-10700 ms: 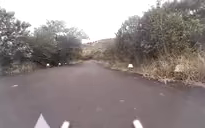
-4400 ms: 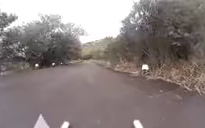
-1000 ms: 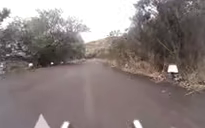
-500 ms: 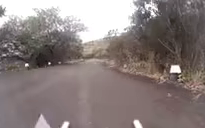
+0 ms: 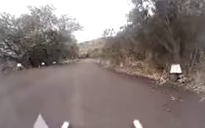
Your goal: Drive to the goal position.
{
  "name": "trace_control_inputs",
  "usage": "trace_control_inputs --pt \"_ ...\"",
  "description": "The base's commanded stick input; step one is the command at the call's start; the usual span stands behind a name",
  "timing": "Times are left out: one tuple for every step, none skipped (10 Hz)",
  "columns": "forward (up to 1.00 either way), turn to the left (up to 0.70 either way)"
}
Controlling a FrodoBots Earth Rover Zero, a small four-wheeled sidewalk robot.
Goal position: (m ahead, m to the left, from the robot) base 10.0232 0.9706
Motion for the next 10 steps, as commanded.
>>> trace_control_inputs --pt "0.50 0.00" --pt "0.50 0.00" --pt "0.50 0.00" --pt "0.50 0.00" --pt "0.50 0.00" --pt "0.50 0.00" --pt "0.50 0.00" --pt "0.50 0.00" --pt "0.50 0.00" --pt "0.50 0.00"
